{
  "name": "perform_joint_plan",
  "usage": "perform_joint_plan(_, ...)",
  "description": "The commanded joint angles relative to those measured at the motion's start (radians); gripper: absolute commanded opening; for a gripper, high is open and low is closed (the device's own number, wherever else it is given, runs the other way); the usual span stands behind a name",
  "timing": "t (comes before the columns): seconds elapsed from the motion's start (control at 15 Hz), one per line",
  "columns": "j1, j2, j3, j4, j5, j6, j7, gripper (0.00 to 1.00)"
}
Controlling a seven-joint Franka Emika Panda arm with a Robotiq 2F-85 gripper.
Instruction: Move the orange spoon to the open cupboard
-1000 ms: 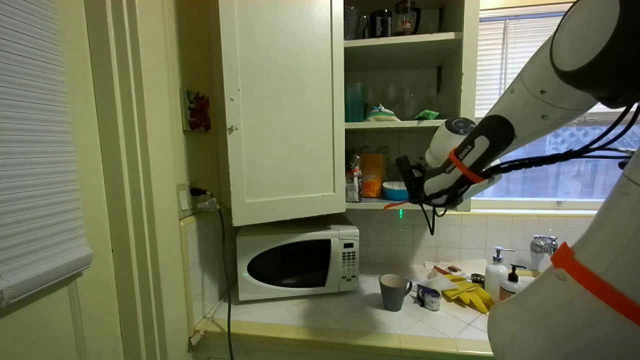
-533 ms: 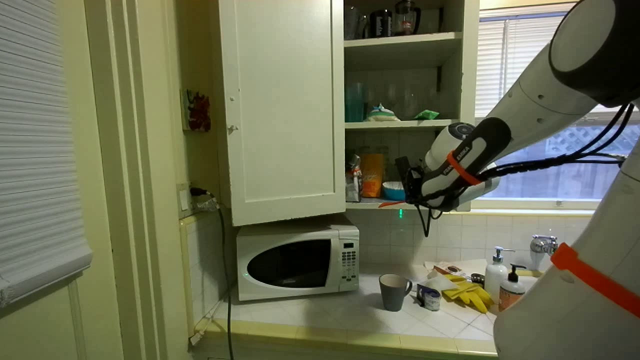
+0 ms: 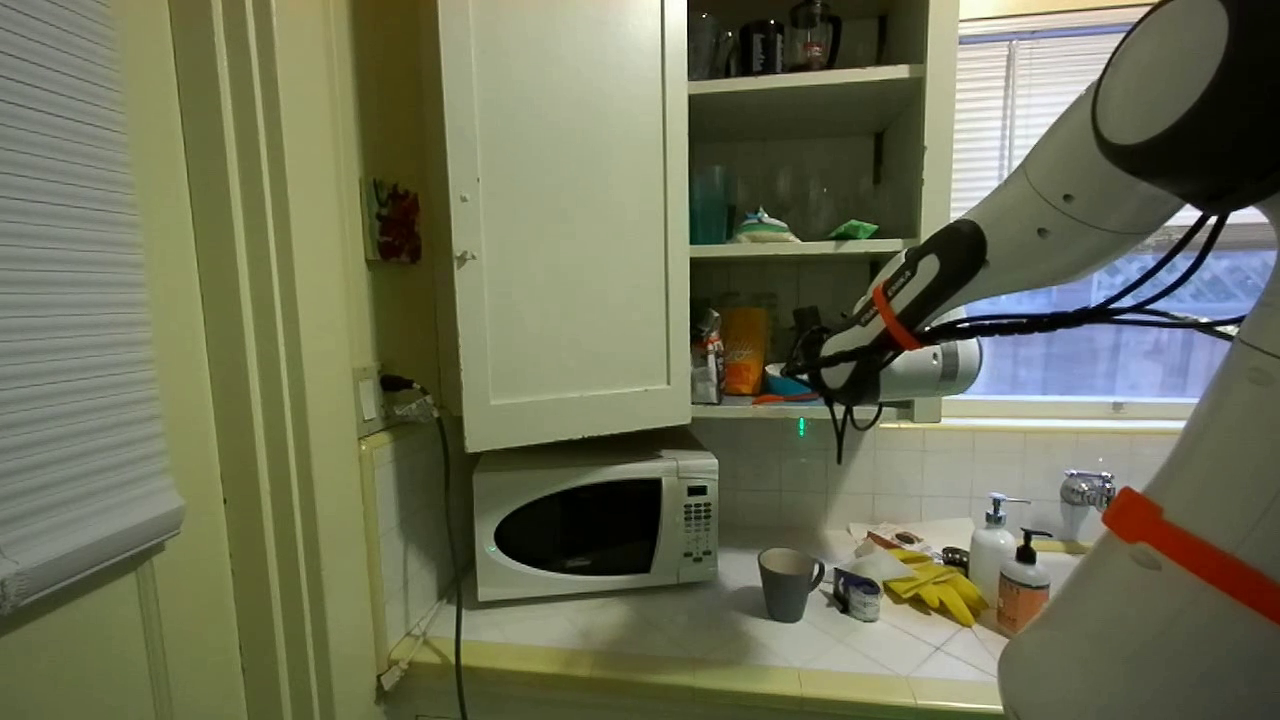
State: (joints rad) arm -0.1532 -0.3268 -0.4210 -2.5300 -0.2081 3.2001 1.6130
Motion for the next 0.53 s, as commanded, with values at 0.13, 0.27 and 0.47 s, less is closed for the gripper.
perform_joint_plan(0.13,0.116,0.022,-0.121,0.026,0.031,0.017,-0.012,0.03)
perform_joint_plan(0.27,0.155,0.023,-0.163,0.034,0.032,0.018,-0.012,0.03)
perform_joint_plan(0.47,0.201,0.031,-0.213,0.048,0.029,0.020,-0.010,0.03)
